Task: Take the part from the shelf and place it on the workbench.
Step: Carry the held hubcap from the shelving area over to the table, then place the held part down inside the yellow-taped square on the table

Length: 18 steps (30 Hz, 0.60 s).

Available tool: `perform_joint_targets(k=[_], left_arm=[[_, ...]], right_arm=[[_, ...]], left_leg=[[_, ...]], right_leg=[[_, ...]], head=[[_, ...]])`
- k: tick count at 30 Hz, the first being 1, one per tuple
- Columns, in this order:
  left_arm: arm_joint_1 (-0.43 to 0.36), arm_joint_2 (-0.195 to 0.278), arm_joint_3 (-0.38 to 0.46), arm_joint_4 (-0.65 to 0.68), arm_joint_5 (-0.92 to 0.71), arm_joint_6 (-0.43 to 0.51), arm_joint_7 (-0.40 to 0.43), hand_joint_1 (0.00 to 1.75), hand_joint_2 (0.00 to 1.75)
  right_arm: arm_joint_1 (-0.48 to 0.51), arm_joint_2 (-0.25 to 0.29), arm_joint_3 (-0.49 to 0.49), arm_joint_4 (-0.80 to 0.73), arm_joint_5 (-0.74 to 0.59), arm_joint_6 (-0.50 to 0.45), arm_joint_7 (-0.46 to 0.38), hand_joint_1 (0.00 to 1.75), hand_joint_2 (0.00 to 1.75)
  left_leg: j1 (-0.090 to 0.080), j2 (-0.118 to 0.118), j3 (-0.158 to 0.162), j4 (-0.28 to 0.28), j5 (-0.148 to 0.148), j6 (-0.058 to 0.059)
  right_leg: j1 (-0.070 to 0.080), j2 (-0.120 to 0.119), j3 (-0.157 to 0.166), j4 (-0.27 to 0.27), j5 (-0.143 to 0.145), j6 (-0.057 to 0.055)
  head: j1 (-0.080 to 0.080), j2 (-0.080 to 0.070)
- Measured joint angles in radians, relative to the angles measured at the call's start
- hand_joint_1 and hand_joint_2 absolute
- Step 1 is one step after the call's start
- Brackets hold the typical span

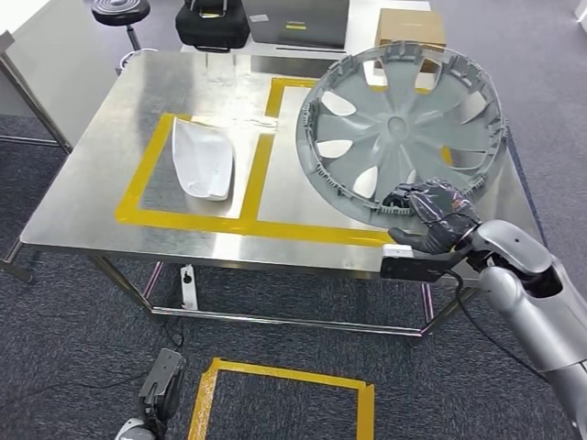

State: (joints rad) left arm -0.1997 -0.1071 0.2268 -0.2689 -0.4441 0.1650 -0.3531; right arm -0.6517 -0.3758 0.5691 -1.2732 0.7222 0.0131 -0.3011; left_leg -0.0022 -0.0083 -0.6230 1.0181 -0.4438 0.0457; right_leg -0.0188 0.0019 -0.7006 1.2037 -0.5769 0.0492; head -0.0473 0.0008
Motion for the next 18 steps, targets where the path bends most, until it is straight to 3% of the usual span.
perform_joint_targets(k=[2, 3, 5, 7, 8, 12, 14, 16, 17, 18], left_arm=[[-0.001, -0.003, -0.006, 0.0, -0.009, -0.006, 0.006, 0.0, 0.0], [-0.002, -0.004, -0.01, 0.0, -0.015, -0.009, 0.008, 0.0, 0.0], [-0.007, -0.01, -0.02, 0.0, -0.024, -0.013, 0.01, 0.0, 0.0], [-0.014, -0.014, -0.027, 0.0, -0.027, -0.014, 0.015, 0.0, 0.0], [-0.015, -0.016, -0.029, 0.0, -0.027, -0.014, 0.018, 0.0, 0.0], [-0.015, -0.019, -0.033, 0.0, -0.026, -0.012, 0.024, 0.0, 0.0], [-0.014, -0.019, -0.033, 0.0, -0.024, -0.011, 0.024, 0.0, 0.0], [-0.011, -0.019, -0.033, 0.0, -0.023, -0.011, 0.025, 0.0, 0.0], [-0.008, -0.019, -0.034, 0.0, -0.023, -0.011, 0.025, 0.0, 0.0], [-0.007, -0.019, -0.034, 0.0, -0.023, -0.011, 0.025, 0.0, 0.0]], right_arm=[[-0.045, 0.026, 0.019, 0.062, -0.014, 0.014, 0.004, 1.75, 1.75], [-0.068, 0.042, 0.028, 0.096, -0.021, 0.021, 0.006, 1.75, 1.75], [-0.115, 0.076, 0.044, 0.168, -0.033, 0.029, 0.016, 1.75, 1.75], [-0.162, 0.111, 0.058, 0.246, -0.038, 0.029, 0.029, 1.75, 1.75], [-0.183, 0.129, 0.064, 0.285, -0.039, 0.028, 0.035, 1.75, 1.75], [-0.24, 0.191, 0.076, 0.419, -0.056, 0.023, 0.058, 1.75, 1.75], [-0.256, 0.215, 0.076, 0.469, -0.065, 0.023, 0.064, 1.75, 1.75], [-0.262, 0.235, 0.077, 0.509, -0.071, 0.021, 0.067, 1.75, 1.75], [-0.262, 0.243, 0.077, 0.524, -0.074, 0.019, 0.067, 1.75, 1.75], [-0.262, 0.25, 0.077, 0.535, -0.078, 0.017, 0.065, 1.75, 1.75]], left_leg=[[0.0, 0.0, 0.001, 0.001, -0.001, 0.0], [0.001, 0.0, 0.002, 0.002, -0.002, 0.0], [0.004, 0.0, 0.003, 0.007, -0.007, -0.006], [0.002, -0.003, -0.003, 0.017, -0.013, -0.016], [0.001, -0.004, -0.007, 0.021, -0.013, -0.021], [0.001, -0.004, -0.017, 0.036, -0.023, -0.039], [0.003, -0.002, -0.054, 0.119, -0.067, -0.05], [0.007, 0.0, -0.116, 0.248, -0.116, -0.056], [0.007, 0.0, -0.139, 0.289, -0.122, -0.057], [0.008, 0.0, -0.146, 0.294, -0.109, -0.055]], right_leg=[[-0.001, 0.0, -0.05, 0.09, -0.017, 0.006], [-0.002, -0.001, -0.053, 0.084, 0.001, 0.008], [-0.006, -0.002, -0.009, -0.026, 0.075, 0.012], [-0.005, -0.002, 0.046, -0.136, 0.114, 0.009], [-0.004, -0.001, 0.059, -0.16, 0.115, 0.004], [-0.005, 0.001, 0.066, -0.169, 0.111, -0.023], [-0.008, -0.001, 0.071, -0.172, 0.11, -0.034], [-0.007, -0.001, 0.074, -0.172, 0.108, -0.04], [-0.006, 0.0, 0.075, -0.172, 0.107, -0.041], [-0.005, 0.002, 0.076, -0.172, 0.106, -0.042]], head=[[0.0, 0.0], [0.0, 0.0], [0.0, 0.0], [0.001, 0.0], [0.0, 0.0], [-0.002, 0.0], [-0.005, 0.0], [-0.006, 0.0], [-0.006, 0.0], [-0.006, 0.0]])
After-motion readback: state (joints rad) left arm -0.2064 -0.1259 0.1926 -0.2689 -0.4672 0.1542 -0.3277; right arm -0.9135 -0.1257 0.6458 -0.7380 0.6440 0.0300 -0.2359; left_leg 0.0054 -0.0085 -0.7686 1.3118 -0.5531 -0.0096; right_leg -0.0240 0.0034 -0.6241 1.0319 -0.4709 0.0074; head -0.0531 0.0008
